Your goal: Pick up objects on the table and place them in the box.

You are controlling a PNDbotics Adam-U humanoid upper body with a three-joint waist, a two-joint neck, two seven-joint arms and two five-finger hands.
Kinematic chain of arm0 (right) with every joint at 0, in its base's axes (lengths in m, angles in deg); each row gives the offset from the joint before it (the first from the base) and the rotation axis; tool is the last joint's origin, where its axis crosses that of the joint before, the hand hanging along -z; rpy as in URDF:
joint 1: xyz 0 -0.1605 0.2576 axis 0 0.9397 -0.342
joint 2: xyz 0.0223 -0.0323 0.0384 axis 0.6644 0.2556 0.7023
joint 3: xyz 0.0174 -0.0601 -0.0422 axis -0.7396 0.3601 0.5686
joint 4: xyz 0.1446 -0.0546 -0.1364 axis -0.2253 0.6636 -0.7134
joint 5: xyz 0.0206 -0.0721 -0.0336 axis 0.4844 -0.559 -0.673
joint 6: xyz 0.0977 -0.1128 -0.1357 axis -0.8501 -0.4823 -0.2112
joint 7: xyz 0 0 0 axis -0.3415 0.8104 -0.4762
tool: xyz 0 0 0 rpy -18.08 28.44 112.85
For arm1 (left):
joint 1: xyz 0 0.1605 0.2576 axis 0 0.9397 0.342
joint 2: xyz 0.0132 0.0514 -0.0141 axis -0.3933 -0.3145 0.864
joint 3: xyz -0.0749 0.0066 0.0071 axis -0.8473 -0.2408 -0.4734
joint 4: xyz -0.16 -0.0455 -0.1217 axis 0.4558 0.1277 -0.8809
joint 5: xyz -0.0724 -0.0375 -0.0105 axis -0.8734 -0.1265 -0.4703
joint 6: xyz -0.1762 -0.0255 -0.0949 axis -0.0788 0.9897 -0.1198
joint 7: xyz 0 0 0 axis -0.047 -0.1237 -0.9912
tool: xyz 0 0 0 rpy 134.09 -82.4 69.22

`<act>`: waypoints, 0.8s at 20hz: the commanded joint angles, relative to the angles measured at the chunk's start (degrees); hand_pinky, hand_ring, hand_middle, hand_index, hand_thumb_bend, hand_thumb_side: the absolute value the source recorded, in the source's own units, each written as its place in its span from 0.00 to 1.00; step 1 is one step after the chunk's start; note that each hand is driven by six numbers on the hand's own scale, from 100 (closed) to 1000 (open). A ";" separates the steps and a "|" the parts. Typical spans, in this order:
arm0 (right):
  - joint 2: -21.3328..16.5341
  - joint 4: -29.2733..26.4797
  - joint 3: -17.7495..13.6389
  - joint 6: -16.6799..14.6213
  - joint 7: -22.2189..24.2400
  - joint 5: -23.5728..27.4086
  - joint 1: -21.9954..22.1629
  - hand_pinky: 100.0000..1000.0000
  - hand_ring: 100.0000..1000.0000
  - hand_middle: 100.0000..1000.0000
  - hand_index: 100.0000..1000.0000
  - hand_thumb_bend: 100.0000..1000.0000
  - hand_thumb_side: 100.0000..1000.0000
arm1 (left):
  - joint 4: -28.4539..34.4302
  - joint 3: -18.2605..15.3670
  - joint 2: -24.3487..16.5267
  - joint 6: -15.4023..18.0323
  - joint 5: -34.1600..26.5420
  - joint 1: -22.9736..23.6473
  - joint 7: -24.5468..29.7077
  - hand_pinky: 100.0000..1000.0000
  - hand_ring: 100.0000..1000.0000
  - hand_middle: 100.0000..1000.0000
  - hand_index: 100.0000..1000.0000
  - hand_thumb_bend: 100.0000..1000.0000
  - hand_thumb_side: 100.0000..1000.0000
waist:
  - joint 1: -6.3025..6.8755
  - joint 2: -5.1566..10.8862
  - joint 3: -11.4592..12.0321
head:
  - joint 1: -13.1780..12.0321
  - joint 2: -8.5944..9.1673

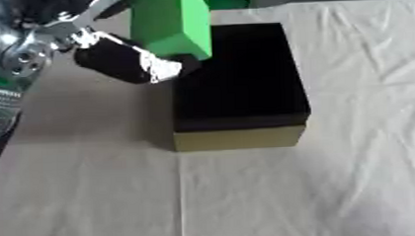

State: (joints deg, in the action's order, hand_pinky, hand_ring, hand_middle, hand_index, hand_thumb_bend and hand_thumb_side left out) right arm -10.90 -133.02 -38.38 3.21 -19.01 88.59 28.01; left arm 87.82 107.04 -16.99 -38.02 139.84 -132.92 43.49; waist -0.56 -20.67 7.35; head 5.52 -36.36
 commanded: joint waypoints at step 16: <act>0.33 -1.15 0.78 -0.60 1.66 2.20 -4.16 0.86 0.77 0.78 0.81 0.00 1.00 | -19.59 -2.53 11.04 6.51 11.60 -3.39 -6.57 0.46 0.47 0.49 0.56 0.39 0.56 | -0.68 -0.73 -3.57 | -3.96 2.33</act>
State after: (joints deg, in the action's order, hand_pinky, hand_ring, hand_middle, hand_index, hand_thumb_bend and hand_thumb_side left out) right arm -9.72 -133.02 -37.38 2.71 -17.52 90.26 24.53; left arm 68.27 105.27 -6.57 -31.76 150.65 -134.75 37.57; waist -0.99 -22.53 3.86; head 1.88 -34.68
